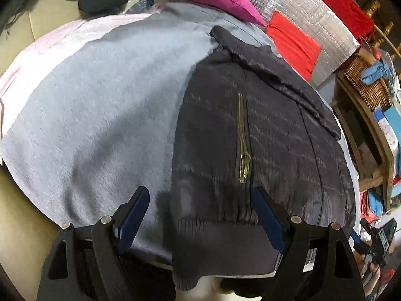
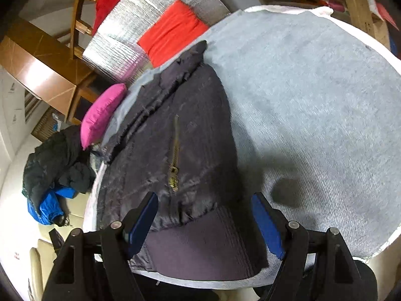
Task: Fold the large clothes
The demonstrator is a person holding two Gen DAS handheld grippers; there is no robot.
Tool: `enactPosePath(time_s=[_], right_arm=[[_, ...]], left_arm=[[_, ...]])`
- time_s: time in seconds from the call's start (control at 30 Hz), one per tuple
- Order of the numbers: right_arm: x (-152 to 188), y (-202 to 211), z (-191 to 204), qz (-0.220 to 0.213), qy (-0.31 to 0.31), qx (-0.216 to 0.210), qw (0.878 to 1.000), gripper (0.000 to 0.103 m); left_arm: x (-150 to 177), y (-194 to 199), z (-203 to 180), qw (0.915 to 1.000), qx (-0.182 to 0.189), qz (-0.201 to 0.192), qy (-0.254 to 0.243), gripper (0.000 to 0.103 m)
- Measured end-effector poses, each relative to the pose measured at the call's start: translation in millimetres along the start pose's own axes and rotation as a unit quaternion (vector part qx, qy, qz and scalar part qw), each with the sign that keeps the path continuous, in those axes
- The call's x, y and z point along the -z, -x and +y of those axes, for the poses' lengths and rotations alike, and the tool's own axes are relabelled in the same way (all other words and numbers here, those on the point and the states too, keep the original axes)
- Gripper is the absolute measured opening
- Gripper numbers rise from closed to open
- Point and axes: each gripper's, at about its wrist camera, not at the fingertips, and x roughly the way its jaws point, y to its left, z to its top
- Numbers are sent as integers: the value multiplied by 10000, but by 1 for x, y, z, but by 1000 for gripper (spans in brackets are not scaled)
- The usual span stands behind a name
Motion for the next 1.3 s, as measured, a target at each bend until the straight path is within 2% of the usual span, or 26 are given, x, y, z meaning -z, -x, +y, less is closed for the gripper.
enactPosePath(time_s=[0.2,0.3,0.53,0.6,0.67,0.7,0.73,0.77,0.8,0.87,1.0,1.07,1.1,1.13,1.3], right_arm=[[6,-15,-3,278,-6,60,9996,80],[11,-19,3,435,83,-209,9988,80],[17,-23,2,527,197,-177,9983,78],[20,-23,6,555,313,-130,9979,73],[22,-24,7,579,390,-26,9976,63],[23,-25,8,579,411,37,9975,60],[22,-25,8,591,418,93,9973,54],[23,-25,7,596,414,173,9972,44],[23,-26,6,609,405,256,9970,42],[22,-27,6,638,425,290,9966,40],[24,-29,12,618,605,516,9949,39],[24,-29,12,562,609,565,9950,41],[24,-29,12,567,636,561,9948,42],[24,-29,12,586,632,521,9949,48],[24,-31,13,690,668,495,9941,50]], left_arm=[[12,-6,0,9999,-63,87,-22,84],[16,-7,1,9999,-85,83,-51,84],[20,-10,2,9999,-59,38,-83,84],[20,-10,1,9999,-48,28,-101,84],[19,-9,0,9999,-62,-2,-117,84],[20,-9,-1,9999,-56,-15,-132,79],[20,-9,-2,9999,-23,-22,-143,72],[21,-9,-2,9999,-21,-41,-151,69],[22,-10,-3,9997,-112,-93,-173,65],[24,-12,-4,9994,-216,-134,-220,63],[27,-12,-13,9980,-406,-253,-409,60],[26,-12,-12,9982,-426,-248,-355,63],[26,-12,-8,9984,-454,-234,-235,72],[26,-13,-5,9986,-450,-248,-156,74],[26,-12,-8,9977,-549,-297,-245,74]])
